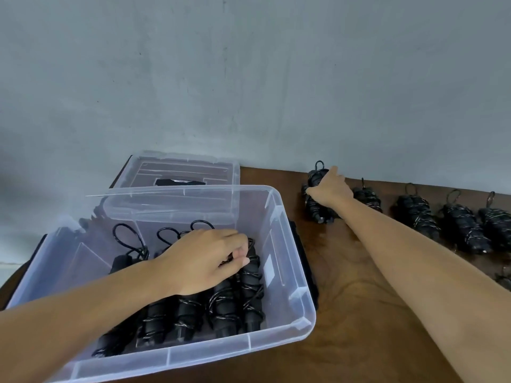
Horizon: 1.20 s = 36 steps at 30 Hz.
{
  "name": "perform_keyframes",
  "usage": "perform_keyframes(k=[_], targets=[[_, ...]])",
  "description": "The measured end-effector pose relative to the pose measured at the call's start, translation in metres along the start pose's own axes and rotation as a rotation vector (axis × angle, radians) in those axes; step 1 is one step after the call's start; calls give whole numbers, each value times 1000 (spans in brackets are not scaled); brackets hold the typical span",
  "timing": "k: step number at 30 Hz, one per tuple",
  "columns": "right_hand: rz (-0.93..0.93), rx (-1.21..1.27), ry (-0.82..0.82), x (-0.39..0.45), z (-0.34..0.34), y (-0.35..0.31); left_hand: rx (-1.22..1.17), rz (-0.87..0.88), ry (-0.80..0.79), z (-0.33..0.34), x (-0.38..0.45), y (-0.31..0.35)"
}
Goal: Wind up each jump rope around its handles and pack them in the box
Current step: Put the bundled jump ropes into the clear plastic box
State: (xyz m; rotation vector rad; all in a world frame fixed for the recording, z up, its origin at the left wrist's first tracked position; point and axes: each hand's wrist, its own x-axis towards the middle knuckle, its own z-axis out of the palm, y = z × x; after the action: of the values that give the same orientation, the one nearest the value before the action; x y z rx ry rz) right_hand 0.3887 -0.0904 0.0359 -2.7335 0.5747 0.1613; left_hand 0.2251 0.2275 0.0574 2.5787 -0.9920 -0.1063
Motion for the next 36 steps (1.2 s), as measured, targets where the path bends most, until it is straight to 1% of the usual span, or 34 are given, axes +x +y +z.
perform_keyframes(k=[4,8,12,16,20,26,30,34,36], targets=[[50,-162,-7,-3,6,-12,-27,12,7,2,1,4],[50,-217,28,-6,11,-19,-79,17,13,0,0,15],[33,-191,55,-9,14,-17,-106,78,20,0,-8,32],[17,-168,74,-12,15,-8,-57,182,29,4,-14,45],[-1,-108,48,-12,6,1,-25,195,46,6,-15,46],[30,37,3,-9,-6,16,44,201,166,3,1,41],[4,140,-10,-9,-10,27,31,202,233,1,8,41],[-13,295,-9,-10,-15,43,0,184,439,-13,33,49],[-41,360,-5,-12,-22,51,-38,171,474,-24,57,59]])
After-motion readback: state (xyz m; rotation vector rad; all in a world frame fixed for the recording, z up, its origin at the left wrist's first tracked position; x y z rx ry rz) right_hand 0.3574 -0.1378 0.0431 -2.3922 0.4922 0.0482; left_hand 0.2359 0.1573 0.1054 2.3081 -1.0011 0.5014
